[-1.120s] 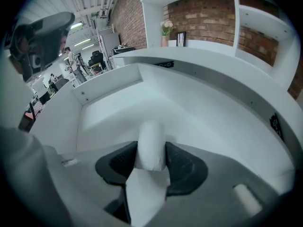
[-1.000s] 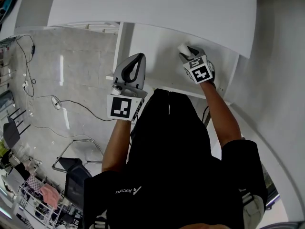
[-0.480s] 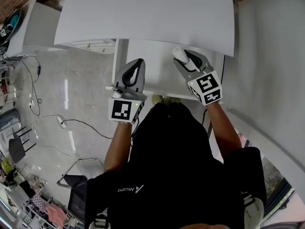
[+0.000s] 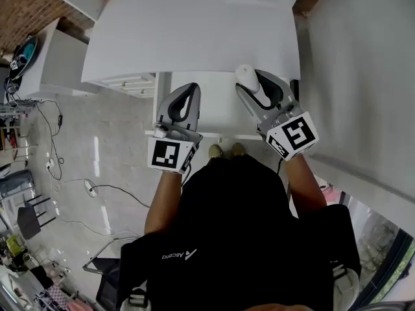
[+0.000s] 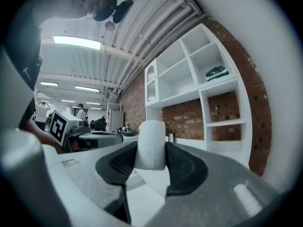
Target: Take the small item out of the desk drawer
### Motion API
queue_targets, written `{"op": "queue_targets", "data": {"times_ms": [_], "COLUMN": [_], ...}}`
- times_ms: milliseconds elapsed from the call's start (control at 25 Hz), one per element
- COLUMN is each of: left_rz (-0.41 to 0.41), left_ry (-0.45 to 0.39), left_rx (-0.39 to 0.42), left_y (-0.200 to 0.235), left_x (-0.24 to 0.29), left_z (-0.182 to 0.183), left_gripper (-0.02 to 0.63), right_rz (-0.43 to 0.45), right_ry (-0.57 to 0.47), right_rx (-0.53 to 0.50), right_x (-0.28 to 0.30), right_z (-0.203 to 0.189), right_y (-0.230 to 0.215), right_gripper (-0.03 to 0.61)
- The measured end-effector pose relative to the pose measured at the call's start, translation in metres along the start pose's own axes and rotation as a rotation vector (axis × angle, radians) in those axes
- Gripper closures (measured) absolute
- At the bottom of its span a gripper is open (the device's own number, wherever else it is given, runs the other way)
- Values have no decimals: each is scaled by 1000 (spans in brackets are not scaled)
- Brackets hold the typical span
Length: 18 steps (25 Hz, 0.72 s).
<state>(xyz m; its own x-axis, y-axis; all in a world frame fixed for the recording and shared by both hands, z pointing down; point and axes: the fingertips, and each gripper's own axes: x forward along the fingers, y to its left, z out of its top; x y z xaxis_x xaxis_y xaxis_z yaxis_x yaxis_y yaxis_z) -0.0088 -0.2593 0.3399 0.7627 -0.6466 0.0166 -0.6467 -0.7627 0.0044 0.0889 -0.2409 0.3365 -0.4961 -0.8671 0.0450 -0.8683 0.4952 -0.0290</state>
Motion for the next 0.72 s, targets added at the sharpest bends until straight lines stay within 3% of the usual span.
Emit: {"op": "queue_targets", "data": {"times_ms": [320, 720], "left_rz": [-20, -8], "left_ry": [-57, -66], "left_rx": [22, 13], "left_y": [-10, -8], "left_x": [-3, -3], "left_z": [36, 36], "left_gripper": [615, 615], "right_rz": [-11, -19], "right_ry": [-117, -119], "right_rx": [-21, -31], "right_x": [-18, -19], "right_z": [39, 35], "right_y": [5, 4], "right_gripper": [400, 402]}}
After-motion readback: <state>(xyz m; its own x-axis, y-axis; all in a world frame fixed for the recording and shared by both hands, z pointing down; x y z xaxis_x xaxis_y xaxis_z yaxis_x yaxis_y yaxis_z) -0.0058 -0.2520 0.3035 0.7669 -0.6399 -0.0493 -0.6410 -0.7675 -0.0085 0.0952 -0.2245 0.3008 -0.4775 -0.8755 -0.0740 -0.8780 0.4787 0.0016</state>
